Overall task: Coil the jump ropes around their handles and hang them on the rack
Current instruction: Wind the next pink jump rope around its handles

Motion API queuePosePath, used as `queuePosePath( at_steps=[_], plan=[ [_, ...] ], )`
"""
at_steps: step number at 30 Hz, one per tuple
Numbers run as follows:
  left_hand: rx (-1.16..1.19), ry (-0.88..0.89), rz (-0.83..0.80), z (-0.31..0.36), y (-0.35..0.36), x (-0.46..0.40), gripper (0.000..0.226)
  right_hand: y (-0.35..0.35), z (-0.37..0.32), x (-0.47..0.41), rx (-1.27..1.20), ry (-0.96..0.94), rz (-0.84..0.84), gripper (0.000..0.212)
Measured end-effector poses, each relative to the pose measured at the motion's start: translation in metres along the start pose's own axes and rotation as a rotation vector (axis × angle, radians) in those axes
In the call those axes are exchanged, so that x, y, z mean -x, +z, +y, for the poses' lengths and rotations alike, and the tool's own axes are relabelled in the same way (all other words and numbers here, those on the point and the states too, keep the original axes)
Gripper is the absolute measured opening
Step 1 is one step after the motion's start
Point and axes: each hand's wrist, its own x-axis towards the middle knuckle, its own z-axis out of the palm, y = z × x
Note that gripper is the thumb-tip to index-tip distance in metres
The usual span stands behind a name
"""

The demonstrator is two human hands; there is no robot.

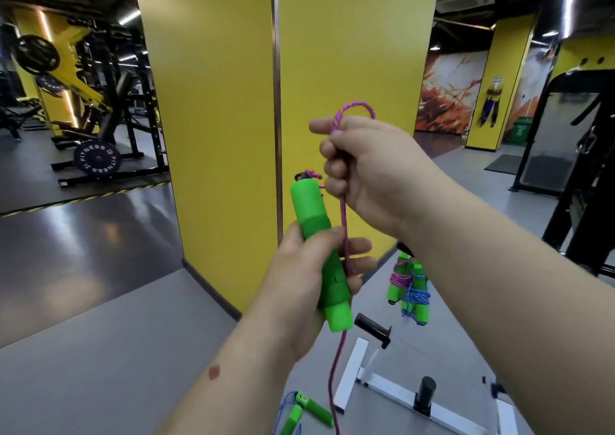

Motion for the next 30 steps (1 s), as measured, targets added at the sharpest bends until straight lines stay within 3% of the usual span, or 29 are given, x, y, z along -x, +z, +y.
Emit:
queuePosePath(
  at_steps=[6, 11, 17, 22, 26, 28, 30],
  plan=[
    [0.088, 0.156, 0.061, 0.039, 0.004, -0.014, 0.012, -0.011, 0.031, 0.012, 0.095, 0.051, 0.015, 0.024],
    [0.055, 0.198, 0.082, 0.075, 0.000, -0.026, 0.011, -0.015, 0.063, 0.051, 0.118, 0.299, -0.166, 0.038],
    [-0.014, 0.197, 0.126, 0.052, -0.002, -0.015, 0.005, -0.014, 0.026, 0.030, -0.018, 0.042, -0.027, 0.033],
    [-0.023, 0.109, 0.021, 0.027, 0.007, -0.004, 0.006, 0.008, -0.007, 0.002, -0.096, -0.022, -0.087, 0.024],
    [-0.023, 0.137, 0.060, 0.025, 0.007, -0.003, 0.008, 0.005, -0.003, -0.006, 0.047, -0.126, -0.010, 0.026],
    [0.022, 0.159, 0.058, 0.034, 0.006, -0.006, 0.009, -0.008, 0.018, 0.001, 0.136, -0.122, 0.048, 0.025],
    [0.085, 0.154, 0.041, 0.049, 0.004, -0.010, 0.010, -0.016, 0.045, 0.018, 0.111, 0.005, -0.018, 0.028]
  ],
)
